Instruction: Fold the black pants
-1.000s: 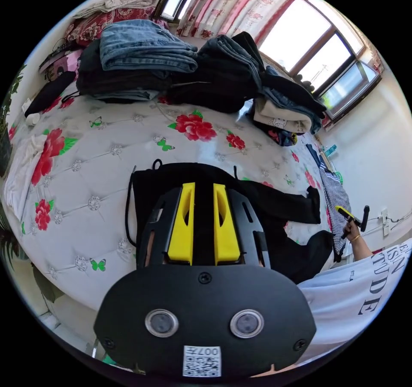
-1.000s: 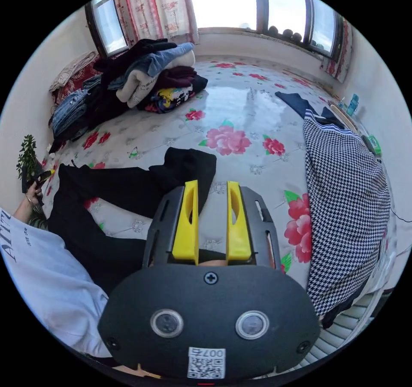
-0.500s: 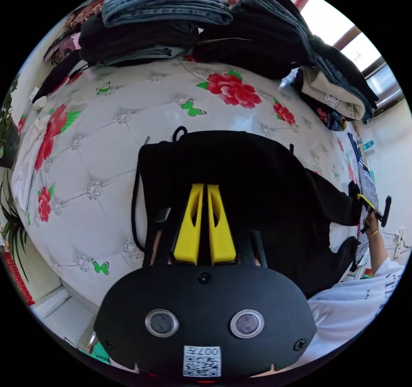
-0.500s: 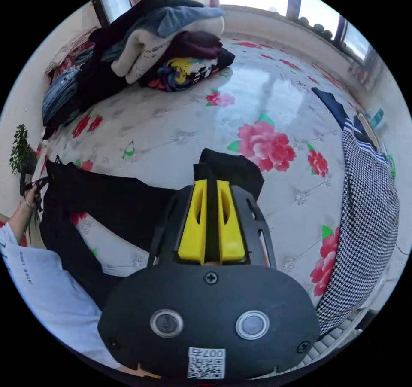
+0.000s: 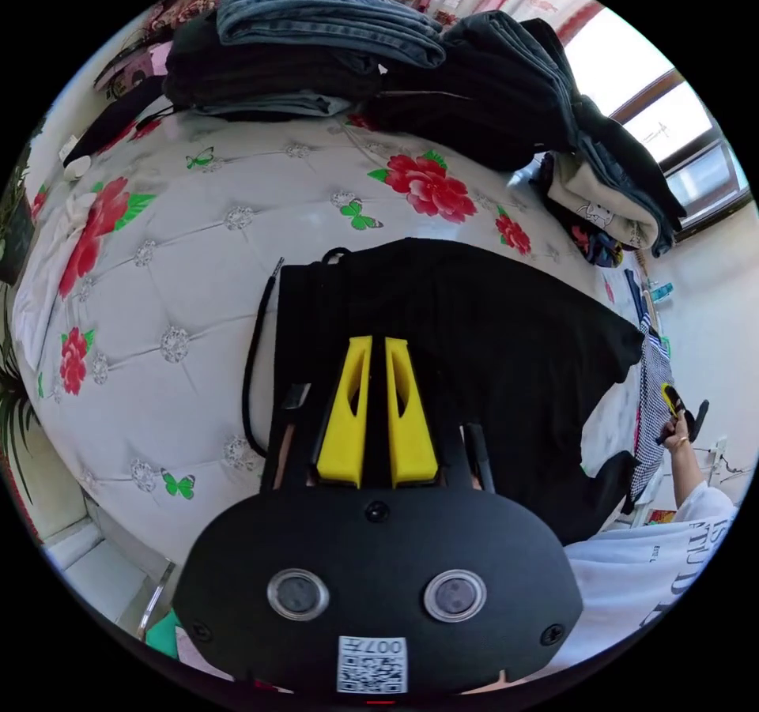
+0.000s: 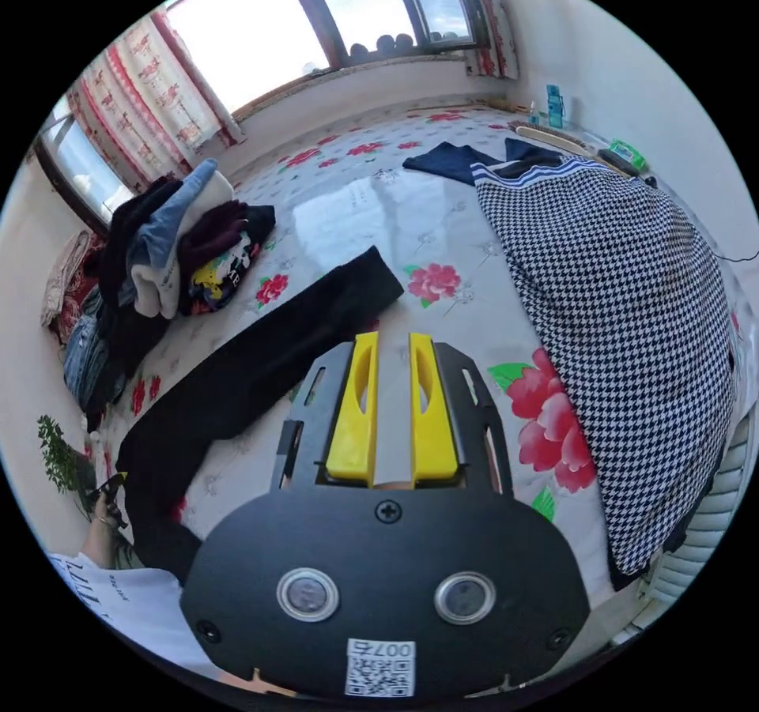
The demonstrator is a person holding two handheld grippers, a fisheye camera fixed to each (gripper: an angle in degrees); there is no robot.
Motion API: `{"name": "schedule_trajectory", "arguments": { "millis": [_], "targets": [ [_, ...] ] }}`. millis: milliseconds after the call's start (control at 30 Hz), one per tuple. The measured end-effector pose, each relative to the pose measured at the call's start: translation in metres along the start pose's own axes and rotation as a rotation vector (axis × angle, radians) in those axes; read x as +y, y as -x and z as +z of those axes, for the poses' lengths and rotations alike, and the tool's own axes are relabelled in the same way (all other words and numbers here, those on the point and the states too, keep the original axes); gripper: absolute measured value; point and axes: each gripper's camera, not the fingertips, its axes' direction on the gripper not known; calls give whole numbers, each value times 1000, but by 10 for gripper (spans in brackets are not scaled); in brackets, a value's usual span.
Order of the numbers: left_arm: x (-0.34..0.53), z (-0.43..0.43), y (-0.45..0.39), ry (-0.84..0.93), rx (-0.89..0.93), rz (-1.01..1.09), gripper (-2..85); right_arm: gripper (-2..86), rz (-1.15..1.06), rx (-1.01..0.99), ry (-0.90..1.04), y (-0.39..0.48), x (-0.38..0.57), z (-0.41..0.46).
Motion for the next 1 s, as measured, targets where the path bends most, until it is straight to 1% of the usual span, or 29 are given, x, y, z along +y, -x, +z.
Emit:
{"name": "schedule_trajectory", "arguments": {
  "millis": [67,200,400,533,600,667,700,733,767,833,867,933,1000],
  "targets": [
    [12,-13,4,-32,8,-1,35,59,-35,-12,65,14,11,15],
    [28,-30,15,-50,-36,-1,38,70,-119,-30,92,41,13,30],
    [32,-15,29,-5,-76,-32,29,82,-69,-66,90,54,-28,46],
    [36,-8,27,-29,-175,36,-2,83,-31,-67,112,56,-54,68],
    [31,-8,24,-7,-220,70,-6,85,-58,-72,115,67,-65,83],
    [27,-8,22,12,-266,95,-8,87,-104,-20,160,81,-70,100],
    [25,-9,24,16,-282,93,-8,86,-149,77,182,91,-71,109],
    [25,-10,27,14,-282,80,-8,85,-188,118,157,98,-69,108],
    [25,-11,30,14,-275,68,-8,84,-218,162,172,106,-71,111],
    [35,-22,47,-9,-208,-11,-5,82,-158,186,216,105,-80,109],
    [39,-26,52,-16,-186,-39,-4,81,-133,173,239,101,-83,101],
    [68,-50,68,-50,-125,-123,9,77,-117,129,167,92,-76,73],
    [102,-71,76,-80,-87,-148,30,76,-73,-12,61,66,-52,27]
  ]
}}
